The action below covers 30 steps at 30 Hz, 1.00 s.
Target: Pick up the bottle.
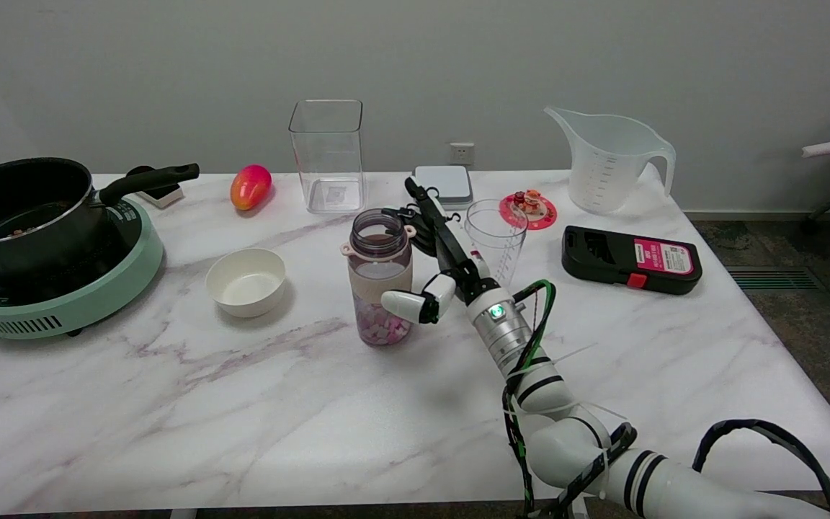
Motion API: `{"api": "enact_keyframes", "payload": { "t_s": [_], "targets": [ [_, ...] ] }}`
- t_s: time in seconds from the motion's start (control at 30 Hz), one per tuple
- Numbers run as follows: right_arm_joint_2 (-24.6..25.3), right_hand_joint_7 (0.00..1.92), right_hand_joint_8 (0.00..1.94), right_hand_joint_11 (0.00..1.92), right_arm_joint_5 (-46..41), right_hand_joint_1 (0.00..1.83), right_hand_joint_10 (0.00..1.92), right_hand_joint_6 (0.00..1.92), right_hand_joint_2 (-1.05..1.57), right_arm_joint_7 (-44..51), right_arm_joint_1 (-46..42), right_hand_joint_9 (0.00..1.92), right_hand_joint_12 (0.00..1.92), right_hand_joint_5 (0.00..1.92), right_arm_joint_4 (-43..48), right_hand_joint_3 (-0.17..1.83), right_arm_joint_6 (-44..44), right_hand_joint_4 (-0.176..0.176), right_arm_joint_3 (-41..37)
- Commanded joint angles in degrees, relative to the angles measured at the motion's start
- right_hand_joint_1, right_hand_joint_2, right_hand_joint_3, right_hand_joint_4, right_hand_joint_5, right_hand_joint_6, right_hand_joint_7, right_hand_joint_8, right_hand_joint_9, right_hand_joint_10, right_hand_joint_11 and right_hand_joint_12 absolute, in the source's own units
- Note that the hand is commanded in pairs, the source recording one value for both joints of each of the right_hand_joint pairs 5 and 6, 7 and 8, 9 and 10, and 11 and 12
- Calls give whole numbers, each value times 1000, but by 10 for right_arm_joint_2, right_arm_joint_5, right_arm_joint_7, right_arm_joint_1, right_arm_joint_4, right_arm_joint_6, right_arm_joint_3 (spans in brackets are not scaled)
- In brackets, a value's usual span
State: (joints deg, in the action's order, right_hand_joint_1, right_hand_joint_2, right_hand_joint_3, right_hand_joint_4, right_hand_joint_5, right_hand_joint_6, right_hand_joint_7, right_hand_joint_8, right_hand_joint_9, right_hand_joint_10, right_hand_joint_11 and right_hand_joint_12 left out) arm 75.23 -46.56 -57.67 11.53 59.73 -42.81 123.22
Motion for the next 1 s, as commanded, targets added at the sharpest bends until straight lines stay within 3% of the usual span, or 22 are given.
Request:
{"api": "enact_keyframes", "payload": {
  "t_s": [0.03,1.0],
  "targets": [
    [1,445,445,466,1,1234,416,31,-537,-5,-5,416,466,31,4,1426,-2,0,8],
    [5,456,456,468,15,1237,421,38,-536,-10,-15,421,468,38,3,1415,-7,0,13]
  ]
}}
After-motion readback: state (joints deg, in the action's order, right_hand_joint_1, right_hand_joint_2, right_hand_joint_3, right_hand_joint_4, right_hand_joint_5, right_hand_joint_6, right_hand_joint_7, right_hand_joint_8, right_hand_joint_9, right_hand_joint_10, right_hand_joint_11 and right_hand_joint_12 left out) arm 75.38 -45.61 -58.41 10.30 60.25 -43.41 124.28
